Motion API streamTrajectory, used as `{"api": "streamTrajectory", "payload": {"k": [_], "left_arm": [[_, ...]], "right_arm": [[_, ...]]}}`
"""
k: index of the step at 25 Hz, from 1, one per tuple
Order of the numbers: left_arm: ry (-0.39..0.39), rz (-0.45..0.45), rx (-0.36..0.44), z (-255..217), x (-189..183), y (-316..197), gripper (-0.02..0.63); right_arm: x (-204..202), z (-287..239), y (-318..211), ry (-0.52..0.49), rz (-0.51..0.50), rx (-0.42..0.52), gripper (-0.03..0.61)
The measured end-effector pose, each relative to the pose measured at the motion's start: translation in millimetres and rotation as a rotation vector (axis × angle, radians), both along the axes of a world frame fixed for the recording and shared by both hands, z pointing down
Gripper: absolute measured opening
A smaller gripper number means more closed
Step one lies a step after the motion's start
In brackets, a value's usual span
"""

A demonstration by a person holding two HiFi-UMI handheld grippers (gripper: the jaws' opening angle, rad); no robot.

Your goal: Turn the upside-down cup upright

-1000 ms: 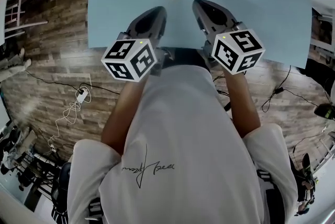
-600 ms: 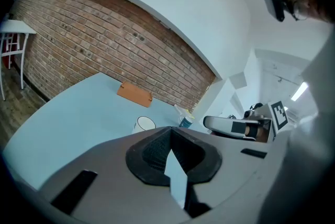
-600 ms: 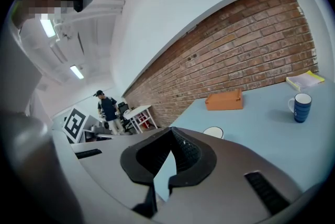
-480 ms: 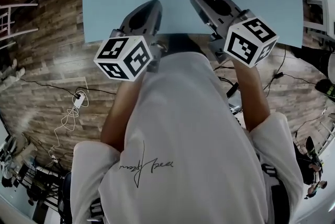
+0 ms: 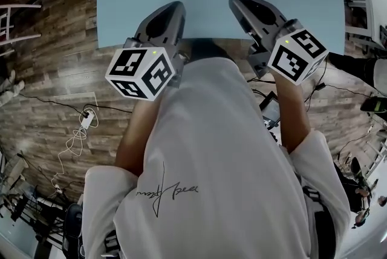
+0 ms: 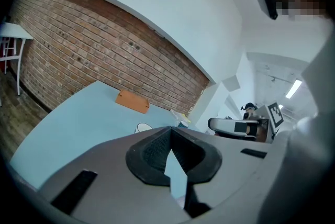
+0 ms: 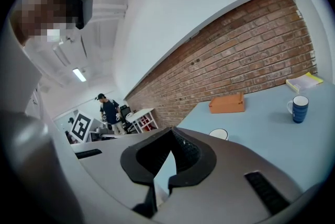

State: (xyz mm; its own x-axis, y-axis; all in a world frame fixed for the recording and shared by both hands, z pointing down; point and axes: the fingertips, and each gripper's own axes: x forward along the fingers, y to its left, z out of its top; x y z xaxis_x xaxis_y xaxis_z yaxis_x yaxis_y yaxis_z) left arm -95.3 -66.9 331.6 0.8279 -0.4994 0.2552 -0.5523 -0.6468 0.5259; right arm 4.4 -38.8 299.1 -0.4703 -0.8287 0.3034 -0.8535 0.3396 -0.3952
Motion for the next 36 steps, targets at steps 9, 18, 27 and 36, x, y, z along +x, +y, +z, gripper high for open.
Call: {"api": "streamTrajectory", "payload": {"k": [9,18,27,36], "left_arm": [[0.027,0.017,0.016,-14,-3,13,0.011],[0.026,0.021,0.044,-24,-5,21,0.011],[0.018,-0.011,0.051,-22,-17,22,0.011],[0.033,-0.019,0.04,-32,-22,17,0.011]], "right_arm": [[4,-9,26,0.035,0.022,0.017,0.02],[-5,-15,43,0.062,0.036,0.037,0.02],[-12,-15,44,0.066,0.046,0.055,0.02],[-21,-25,39,0.076,0.034,0.051,0.02]]}}
